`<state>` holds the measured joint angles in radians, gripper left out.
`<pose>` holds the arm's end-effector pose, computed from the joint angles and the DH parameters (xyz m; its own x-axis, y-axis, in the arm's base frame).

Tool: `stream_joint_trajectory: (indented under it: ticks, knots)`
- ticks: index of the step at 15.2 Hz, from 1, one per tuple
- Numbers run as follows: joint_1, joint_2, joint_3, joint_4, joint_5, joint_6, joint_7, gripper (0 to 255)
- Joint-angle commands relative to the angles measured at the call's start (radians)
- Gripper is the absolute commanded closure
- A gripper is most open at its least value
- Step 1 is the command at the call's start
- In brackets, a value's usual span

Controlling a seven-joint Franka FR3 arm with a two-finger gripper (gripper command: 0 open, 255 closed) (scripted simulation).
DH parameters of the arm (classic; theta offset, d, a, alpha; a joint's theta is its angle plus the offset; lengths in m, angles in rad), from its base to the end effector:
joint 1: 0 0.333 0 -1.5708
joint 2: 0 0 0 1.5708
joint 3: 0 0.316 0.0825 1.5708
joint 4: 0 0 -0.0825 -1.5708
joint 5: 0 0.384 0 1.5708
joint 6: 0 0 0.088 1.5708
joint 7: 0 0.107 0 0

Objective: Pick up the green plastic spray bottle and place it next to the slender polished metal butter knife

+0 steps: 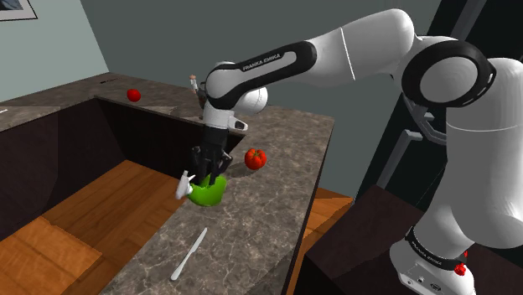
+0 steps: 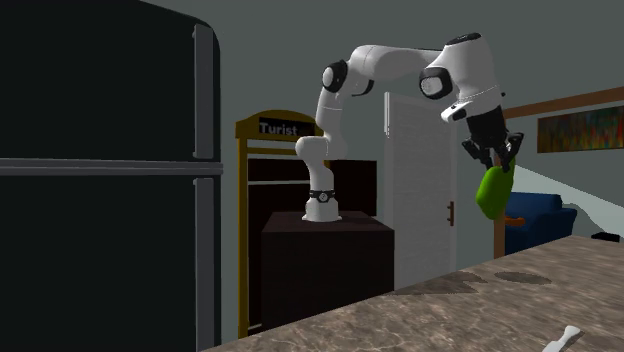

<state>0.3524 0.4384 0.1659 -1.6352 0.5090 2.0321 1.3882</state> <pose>0.5767 0.3456 0.3725 0.3713 -0.7833 -0.4986 -0.9010 -0.4338 0.0104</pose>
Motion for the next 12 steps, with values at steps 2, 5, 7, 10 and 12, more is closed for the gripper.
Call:
stream_joint_trajectory:
  ticks: [2, 5, 7, 10, 12]
  knots:
    - [0.004, 0.018, 0.002, -0.010, 0.004, 0.028, -0.010, 255]
    - [0.005, 0.036, 0.003, -0.024, 0.009, 0.056, -0.025, 255]
    - [0.006, 0.048, 0.004, -0.032, 0.012, 0.074, -0.035, 255]
    - [0.006, 0.068, 0.005, -0.042, 0.017, 0.101, -0.050, 255]
    - [0.007, 0.082, 0.006, -0.047, 0.021, 0.119, -0.060, 255]
